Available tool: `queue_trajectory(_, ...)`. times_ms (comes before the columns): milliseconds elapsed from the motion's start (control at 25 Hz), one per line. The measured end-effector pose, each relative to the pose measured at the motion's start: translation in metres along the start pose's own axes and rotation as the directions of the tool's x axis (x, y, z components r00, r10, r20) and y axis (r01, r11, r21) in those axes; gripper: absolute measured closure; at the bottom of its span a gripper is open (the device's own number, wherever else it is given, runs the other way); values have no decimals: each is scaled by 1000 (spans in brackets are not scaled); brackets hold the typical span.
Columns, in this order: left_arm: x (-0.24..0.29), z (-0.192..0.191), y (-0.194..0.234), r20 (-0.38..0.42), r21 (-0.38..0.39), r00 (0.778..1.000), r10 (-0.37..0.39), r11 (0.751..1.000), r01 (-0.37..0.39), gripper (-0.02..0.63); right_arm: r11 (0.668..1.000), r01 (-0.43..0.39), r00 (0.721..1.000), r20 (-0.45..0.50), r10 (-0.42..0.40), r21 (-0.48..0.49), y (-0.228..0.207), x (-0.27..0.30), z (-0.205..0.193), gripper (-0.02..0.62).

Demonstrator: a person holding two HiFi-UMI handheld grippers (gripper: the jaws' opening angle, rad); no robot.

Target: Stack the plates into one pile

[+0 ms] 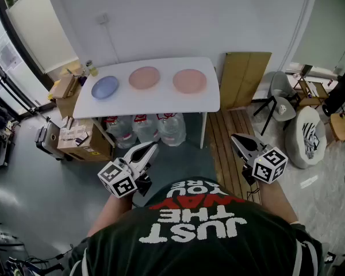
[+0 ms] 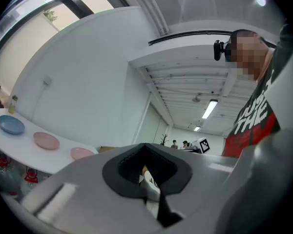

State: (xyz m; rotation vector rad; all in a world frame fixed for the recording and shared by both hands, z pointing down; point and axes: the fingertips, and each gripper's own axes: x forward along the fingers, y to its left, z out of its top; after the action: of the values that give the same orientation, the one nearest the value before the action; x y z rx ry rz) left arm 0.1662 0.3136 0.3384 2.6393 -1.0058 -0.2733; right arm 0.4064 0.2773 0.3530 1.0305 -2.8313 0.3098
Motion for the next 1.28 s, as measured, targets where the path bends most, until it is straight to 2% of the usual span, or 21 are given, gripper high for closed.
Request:
queue_trajectory(520,11,-3,-2,-8,9,1000,1,1000,0,598,1000,-10,1000,-6,10,1,-12,-1,1,591)
queue_trajectory(680,19,-4,-6,-9,9,1000,9,1000,-9,598,999,-24,1000,8,24,33,-19,-4,3,591)
queue_trajectory(840,35,-6,-12,-21,15,1000,20,1000,-20,598,997,-45,999,23,44,64,-33,-11,5,589)
queue_trajectory(1080,70,-16,-32,-29,25,999,43,999,-42,598,995,-85,996,26,84,58,-60,-38,-1,589)
queue_trajectory(1280,103,-30,-43,-40,5,997,62,998,-62,598,993,-93,996,23,92,73,-93,-58,-13,589)
